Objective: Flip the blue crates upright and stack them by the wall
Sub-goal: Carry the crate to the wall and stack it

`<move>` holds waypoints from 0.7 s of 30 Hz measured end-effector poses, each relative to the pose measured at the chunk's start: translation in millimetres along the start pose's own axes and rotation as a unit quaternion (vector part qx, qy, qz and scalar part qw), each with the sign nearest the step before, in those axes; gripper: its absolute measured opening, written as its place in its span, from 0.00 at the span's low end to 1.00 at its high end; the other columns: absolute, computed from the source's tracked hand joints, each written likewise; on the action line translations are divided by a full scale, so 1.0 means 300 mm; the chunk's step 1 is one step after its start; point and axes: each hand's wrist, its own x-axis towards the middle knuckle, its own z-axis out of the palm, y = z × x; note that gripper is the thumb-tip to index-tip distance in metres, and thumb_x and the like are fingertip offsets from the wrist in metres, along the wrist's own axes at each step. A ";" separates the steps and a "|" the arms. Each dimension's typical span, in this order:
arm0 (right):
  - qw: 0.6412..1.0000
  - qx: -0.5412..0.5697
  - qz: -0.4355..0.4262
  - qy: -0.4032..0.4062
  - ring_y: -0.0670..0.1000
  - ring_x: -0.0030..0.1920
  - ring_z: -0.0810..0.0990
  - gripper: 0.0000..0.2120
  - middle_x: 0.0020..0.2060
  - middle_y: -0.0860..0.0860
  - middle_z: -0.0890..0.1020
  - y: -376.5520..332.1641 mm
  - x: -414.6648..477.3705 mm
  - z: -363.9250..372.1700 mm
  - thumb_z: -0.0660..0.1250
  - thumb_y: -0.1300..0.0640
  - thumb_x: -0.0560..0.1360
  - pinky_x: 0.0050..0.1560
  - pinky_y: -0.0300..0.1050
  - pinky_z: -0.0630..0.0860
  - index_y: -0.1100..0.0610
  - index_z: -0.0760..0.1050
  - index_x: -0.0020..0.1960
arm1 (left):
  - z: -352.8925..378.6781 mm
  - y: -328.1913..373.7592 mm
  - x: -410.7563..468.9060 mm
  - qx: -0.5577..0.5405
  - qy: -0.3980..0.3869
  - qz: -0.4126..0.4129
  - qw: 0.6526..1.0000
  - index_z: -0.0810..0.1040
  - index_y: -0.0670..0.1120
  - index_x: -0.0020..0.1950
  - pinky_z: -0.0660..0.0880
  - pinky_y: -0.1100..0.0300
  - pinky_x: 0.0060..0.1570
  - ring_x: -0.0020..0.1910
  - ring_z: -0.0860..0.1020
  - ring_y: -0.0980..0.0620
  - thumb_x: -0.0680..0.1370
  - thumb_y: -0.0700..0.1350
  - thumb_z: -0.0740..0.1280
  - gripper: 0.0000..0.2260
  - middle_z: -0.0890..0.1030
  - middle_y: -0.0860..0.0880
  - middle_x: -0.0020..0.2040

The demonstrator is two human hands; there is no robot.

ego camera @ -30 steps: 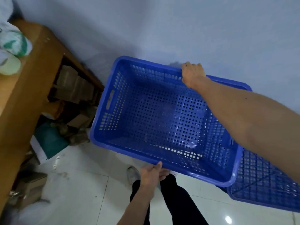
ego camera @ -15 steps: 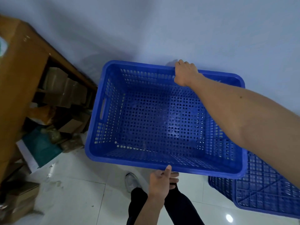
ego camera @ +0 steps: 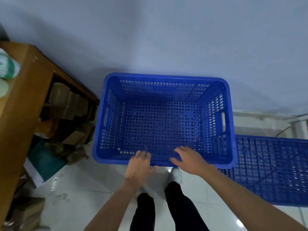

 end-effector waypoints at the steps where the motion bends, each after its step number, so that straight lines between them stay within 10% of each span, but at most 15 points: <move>1: 1.000 0.009 0.020 -0.001 0.52 0.63 0.73 0.31 0.63 0.50 0.75 0.007 -0.047 0.050 0.53 0.32 0.77 0.61 0.49 0.70 0.53 0.69 0.68 | 0.003 -0.030 0.009 0.033 -0.008 0.034 0.999 0.71 0.45 0.63 0.71 0.53 0.59 0.60 0.72 0.47 0.78 0.61 0.62 0.22 0.74 0.48 0.58; 10: 0.987 -0.150 0.025 0.059 0.55 0.56 0.76 0.17 0.57 0.53 0.76 0.083 -0.119 0.167 0.60 0.61 0.77 0.57 0.48 0.71 0.56 0.66 0.66 | 0.056 -0.255 0.022 0.116 -0.120 0.013 0.986 0.70 0.45 0.68 0.76 0.53 0.53 0.57 0.77 0.47 0.78 0.37 0.59 0.18 0.79 0.46 0.59; 21: 0.963 -0.266 -0.007 0.043 0.56 0.45 0.81 0.23 0.51 0.55 0.78 0.138 -0.092 0.123 0.62 0.63 0.76 0.33 0.48 0.65 0.57 0.61 0.69 | 0.034 -0.246 0.068 0.144 -0.099 0.049 0.983 0.69 0.46 0.66 0.76 0.53 0.46 0.50 0.81 0.46 0.76 0.35 0.60 0.18 0.80 0.47 0.54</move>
